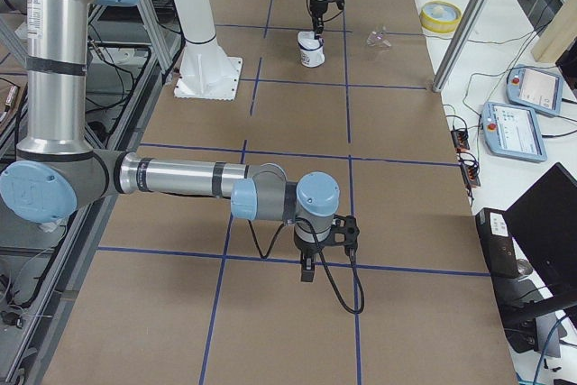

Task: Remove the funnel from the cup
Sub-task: 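Carry the white lid over the mug and lower it onto the mug, then open the left gripper and raise it away from the lidded mug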

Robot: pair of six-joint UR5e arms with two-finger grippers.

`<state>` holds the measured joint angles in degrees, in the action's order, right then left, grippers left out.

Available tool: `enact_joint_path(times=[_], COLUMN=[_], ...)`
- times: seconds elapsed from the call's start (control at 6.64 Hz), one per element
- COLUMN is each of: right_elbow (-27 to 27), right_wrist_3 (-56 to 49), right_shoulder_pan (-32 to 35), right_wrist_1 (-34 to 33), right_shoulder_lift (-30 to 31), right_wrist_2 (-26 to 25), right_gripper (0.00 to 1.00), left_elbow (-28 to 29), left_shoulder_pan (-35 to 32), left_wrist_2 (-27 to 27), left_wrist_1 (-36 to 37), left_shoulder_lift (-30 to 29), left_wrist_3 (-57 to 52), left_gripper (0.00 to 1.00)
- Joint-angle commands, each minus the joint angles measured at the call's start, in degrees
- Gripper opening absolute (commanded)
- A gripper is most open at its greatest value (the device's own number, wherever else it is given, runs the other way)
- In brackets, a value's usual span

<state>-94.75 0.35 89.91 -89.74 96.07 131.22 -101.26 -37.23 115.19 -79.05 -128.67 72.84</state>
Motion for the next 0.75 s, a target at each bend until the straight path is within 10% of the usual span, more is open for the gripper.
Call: enact_joint_path(times=[0.0, 0.15, 0.6], right_elbow=[0.0, 0.0, 0.0], right_wrist_3=[0.0, 0.0, 0.0], right_shoulder_pan=[0.0, 0.0, 0.0], right_wrist_1=[0.0, 0.0, 0.0], right_shoulder_lift=[0.0, 0.0, 0.0], right_wrist_2=[0.0, 0.0, 0.0], right_gripper=[1.0, 1.0, 1.0], left_elbow=[-0.7, -1.2, -4.1], left_shoulder_pan=[-0.6, -1.4, -6.6], left_wrist_2=[-0.2, -0.2, -0.1], left_wrist_1=[0.0, 0.0, 0.1], left_shoulder_lift=[0.0, 0.0, 0.2], left_wrist_3=[-0.6, -0.6, -2.2], left_gripper=[0.66, 1.0, 1.0])
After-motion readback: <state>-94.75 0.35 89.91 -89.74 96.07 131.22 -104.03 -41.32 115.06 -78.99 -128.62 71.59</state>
